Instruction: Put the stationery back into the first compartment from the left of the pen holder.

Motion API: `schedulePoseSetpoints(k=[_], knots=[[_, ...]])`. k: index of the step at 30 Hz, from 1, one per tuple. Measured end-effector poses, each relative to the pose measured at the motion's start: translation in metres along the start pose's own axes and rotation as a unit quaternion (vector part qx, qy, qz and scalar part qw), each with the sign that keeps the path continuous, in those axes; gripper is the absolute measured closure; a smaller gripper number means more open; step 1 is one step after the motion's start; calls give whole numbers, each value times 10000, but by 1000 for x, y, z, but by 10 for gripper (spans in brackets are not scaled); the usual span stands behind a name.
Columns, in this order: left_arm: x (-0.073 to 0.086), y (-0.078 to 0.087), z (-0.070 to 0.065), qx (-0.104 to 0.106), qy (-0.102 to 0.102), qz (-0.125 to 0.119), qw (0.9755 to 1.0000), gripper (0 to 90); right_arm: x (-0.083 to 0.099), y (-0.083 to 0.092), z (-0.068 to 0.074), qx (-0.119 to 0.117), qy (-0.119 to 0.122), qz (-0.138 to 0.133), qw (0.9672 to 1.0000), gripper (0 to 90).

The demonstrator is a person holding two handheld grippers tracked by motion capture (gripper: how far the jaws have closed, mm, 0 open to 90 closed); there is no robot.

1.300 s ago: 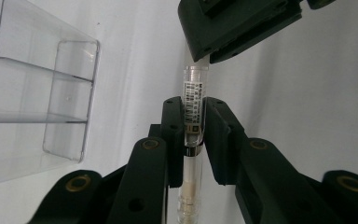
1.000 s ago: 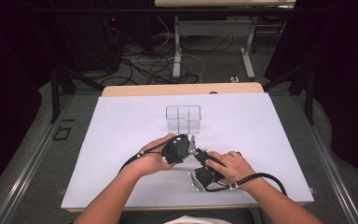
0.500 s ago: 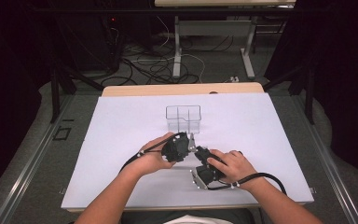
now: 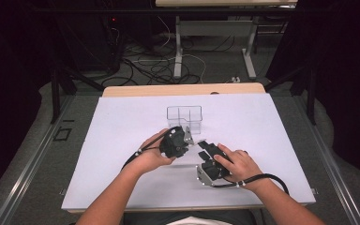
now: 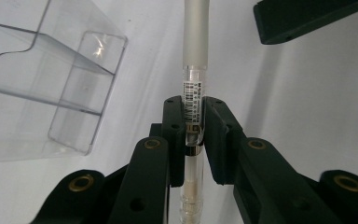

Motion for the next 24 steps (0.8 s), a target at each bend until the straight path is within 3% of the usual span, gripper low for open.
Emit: schedulePoseSetpoints(k=[4, 6, 8, 12, 14, 15, 16, 17, 18, 19, 20, 21, 22, 23, 24], knots=[[1, 4, 8, -43, 291, -89, 9995, 798, 2, 1, -4, 42, -142, -86, 9999, 462], [1, 6, 12, -48, 340, -80, 9994, 798, 6, 3, -4, 37, -352, -102, 9993, 462], [0, 7, 13, -14, 457, -231, 9987, 798, 9, 5, -7, 4, -570, -149, 9983, 451], [-2, 11, 18, -1, 661, -326, 9973, 798, 17, 9, -10, -100, -970, -265, 9949, 373], [-4, 14, 21, 66, 813, -480, 9955, 798, 21, 10, -10, -177, -1162, -212, 9928, 327], [-6, 14, 22, -4, 942, -605, 9937, 798, 23, 9, -10, -199, -1228, -193, 9920, 303], [-6, 17, 24, 44, 946, -604, 9937, 798, 26, 10, -10, -311, -1255, -27, 9916, 281], [-7, 18, 26, 6, 1078, -690, 9918, 798, 27, 8, -7, -283, -1477, -68, 9886, 260], [-8, 20, 27, 48, 1096, -702, 9915, 798, 28, 5, -9, -257, -1413, -164, 9895, 233], [-9, 19, 29, -27, 1160, -818, 9899, 798, 30, 6, -9, -312, -1365, 5, 9902, 216], [-9, 21, 30, 46, 1194, -847, 9892, 798, 32, 8, -8, -399, -1357, 194, 9898, 206], [-10, 21, 32, 20, 1265, -912, 9878, 798, 33, 8, -7, -455, -1439, 250, 9882, 197], [-11, 21, 33, -20, 1321, -978, 9864, 798, 34, 5, -4, -419, -1707, 202, 9842, 188], [-11, 22, 34, 35, 1341, -1005, 9859, 798, 35, 6, -5, -460, -1605, 295, 9855, 177], [-11, 23, 36, 23, 1384, -1047, 9848, 798, 34, 2, -7, -372, -1630, 87, 9859, 166]])
Point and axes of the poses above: each handheld gripper's, and its own axes: y roughly backward along the jaws, x roughly out of its underside, z roughly to its left, the point moved 7 cm from there along -y, roughly forward along the jaws, and after that the axes turned 15 degrees about -x, right-handed, at the moved point
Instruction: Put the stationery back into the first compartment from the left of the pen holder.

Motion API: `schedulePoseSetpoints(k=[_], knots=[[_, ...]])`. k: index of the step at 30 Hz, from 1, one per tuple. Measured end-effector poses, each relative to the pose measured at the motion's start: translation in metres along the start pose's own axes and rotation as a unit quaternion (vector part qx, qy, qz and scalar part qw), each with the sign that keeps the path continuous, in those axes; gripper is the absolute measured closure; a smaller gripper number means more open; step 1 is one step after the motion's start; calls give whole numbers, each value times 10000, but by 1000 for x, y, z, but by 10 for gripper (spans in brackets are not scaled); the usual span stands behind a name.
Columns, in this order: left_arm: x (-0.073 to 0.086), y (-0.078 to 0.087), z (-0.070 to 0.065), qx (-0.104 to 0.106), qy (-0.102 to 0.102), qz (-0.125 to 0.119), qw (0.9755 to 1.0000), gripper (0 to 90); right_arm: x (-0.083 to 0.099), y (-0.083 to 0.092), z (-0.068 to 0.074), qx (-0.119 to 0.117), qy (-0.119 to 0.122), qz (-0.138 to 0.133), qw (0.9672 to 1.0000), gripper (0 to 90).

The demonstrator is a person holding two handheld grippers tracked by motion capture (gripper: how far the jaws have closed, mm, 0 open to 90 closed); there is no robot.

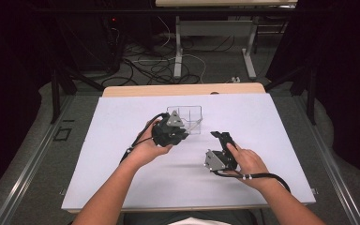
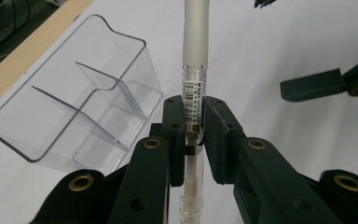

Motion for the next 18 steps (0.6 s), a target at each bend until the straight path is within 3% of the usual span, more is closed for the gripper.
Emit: schedulePoseSetpoints(k=[1, 2, 6, 7, 8, 9, 10, 14, 18], knots=[[-1, 0, 2, -63, 46, -98, 9999, 798, 0, 0, -1, -28, 8, 29, 10000, 159], [-2, 1, 3, -41, 57, -97, 9999, 798, 0, -3, -2, -19, -56, -107, 9999, 153], [-4, 5, 10, -88, 291, -286, 9991, 798, 1, -8, -2, -188, -558, -347, 9977, 125], [-5, 6, 12, -99, 364, -331, 9987, 798, 2, -7, -2, -222, -745, -258, 9966, 105], [-6, 7, 14, -119, 417, -384, 9983, 798, 0, -10, -4, -190, -929, -518, 9941, 82], [-8, 8, 15, -169, 580, -500, 9969, 798, 3, -8, -5, -209, -1039, -377, 9937, 65], [-9, 9, 17, -139, 606, -541, 9966, 798, 3, -8, -5, -347, -1162, -396, 9918, 54], [-13, 13, 27, -230, 870, -776, 9929, 798, 3, -9, -7, -501, -1548, -531, 9852, 16], [-18, 15, 39, -360, 1142, -1049, 9873, 798, 5, -11, -7, -587, -1751, -541, 9813, 0]])
Point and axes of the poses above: each handheld gripper's, and its own axes: y roughly backward along the jaws, x roughly out of its underside, z roughly to its left, the point moved 7 cm from there along -y, roughly forward along the jaws, and after that the axes turned 15 degrees about -x, right-handed, at the moved point
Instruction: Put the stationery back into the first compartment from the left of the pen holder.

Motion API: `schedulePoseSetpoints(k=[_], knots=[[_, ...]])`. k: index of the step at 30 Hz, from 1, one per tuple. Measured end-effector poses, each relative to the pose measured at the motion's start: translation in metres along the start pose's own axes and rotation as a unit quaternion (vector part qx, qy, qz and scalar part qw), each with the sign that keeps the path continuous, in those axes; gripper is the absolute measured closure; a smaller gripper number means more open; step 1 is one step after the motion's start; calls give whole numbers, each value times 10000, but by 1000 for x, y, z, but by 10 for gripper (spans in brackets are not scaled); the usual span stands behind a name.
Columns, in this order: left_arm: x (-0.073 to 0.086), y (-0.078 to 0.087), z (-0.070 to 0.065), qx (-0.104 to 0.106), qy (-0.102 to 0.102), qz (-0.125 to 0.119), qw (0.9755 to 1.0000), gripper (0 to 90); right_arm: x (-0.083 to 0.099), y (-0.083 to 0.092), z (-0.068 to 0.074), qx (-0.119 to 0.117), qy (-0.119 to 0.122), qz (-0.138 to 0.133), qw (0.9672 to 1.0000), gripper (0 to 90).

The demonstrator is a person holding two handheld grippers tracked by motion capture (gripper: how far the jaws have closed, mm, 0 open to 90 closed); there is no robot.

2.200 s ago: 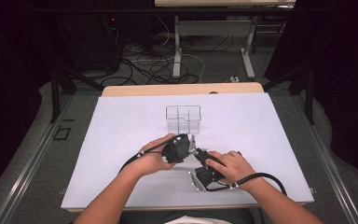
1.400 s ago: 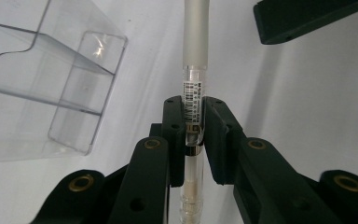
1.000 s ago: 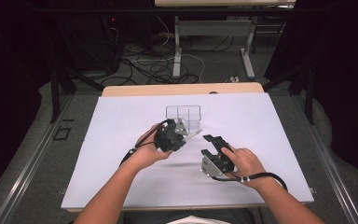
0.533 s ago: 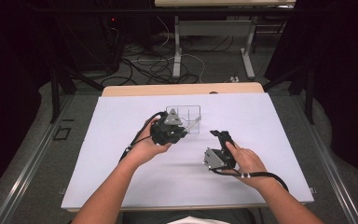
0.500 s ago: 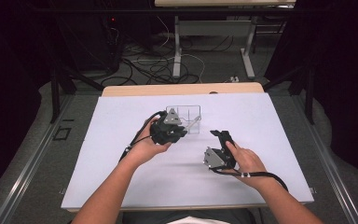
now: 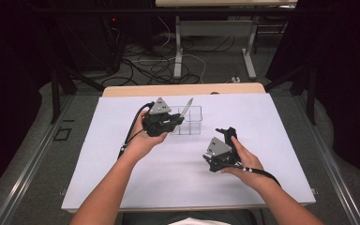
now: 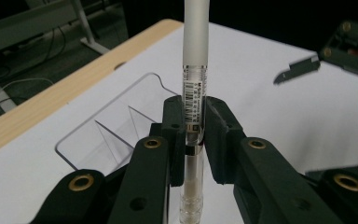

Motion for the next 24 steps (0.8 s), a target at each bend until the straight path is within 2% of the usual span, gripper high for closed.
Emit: schedulePoseSetpoints(k=[4, 5, 11, 19, 24], knots=[[-8, 0, 10, -135, 258, -275, 9992, 798, 2, -1, -1, -70, -198, -35, 9998, 0], [-10, -1, 11, -170, 367, -337, 9986, 798, 3, -2, -2, -97, -232, -48, 9997, 0], [-16, -7, 23, -437, 737, -567, 9947, 798, 3, -1, -4, -177, -547, -188, 9982, 0], [-18, -18, 33, -725, 1022, -759, 9892, 798, 5, -1, -6, -240, -719, -257, 9968, 0], [-19, -26, 36, -855, 1151, -870, 9858, 798, 6, 0, -8, -271, -908, -358, 9949, 0]])
Point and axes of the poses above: each handheld gripper's, and its own axes: y roughly backward along the jaws, x roughly out of its underside, z roughly to its left, the point moved 7 cm from there along -y, roughly forward along the jaws, and after that the axes turned 15 degrees about -x, right-handed, at the moved point
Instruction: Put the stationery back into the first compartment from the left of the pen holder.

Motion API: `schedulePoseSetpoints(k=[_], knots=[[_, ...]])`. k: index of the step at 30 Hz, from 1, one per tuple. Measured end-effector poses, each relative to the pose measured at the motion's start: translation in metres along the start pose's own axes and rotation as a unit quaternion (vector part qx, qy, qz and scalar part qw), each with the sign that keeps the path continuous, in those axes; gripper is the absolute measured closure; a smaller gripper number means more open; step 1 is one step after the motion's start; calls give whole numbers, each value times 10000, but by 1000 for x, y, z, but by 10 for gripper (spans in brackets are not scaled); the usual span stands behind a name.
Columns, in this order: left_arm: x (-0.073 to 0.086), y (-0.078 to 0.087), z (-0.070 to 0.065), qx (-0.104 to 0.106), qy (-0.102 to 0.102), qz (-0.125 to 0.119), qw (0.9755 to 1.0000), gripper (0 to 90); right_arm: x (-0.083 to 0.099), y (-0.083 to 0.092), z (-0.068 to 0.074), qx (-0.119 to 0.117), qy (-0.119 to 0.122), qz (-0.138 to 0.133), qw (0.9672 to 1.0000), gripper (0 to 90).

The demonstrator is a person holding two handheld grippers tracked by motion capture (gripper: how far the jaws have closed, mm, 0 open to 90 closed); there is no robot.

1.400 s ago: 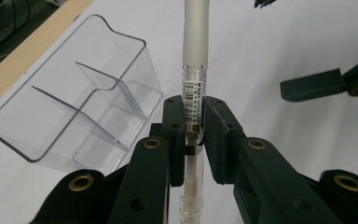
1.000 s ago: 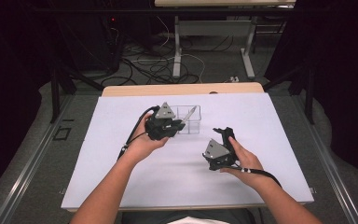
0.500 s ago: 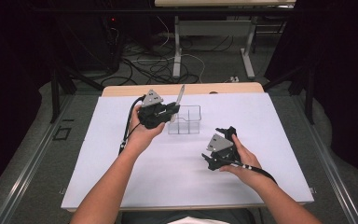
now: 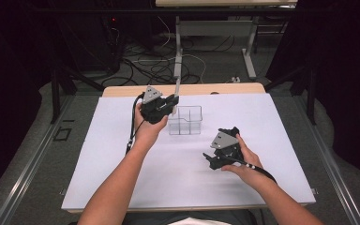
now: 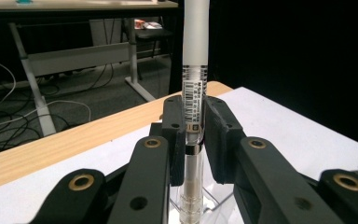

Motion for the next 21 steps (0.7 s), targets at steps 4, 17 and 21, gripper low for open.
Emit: schedulePoseSetpoints(k=[4, 17, 21], knots=[[2, -7, 1, -91, 153, -12, 9998, 798, 1, 1, -1, -54, -139, -55, 9999, 0], [17, -25, 7, -384, 201, 165, 9989, 798, 3, 2, -4, -59, -280, -112, 9995, 0], [21, -29, 8, -424, 235, 245, 9985, 798, 3, 2, -4, -87, -328, -128, 9993, 0]])
Point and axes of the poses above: each handheld gripper's, and its own axes: y roughly backward along the jaws, x roughly out of its underside, z roughly to its left, the point moved 7 cm from there along -y, roughly forward along the jaws, and after that the axes turned 15 degrees about -x, right-handed, at the moved point
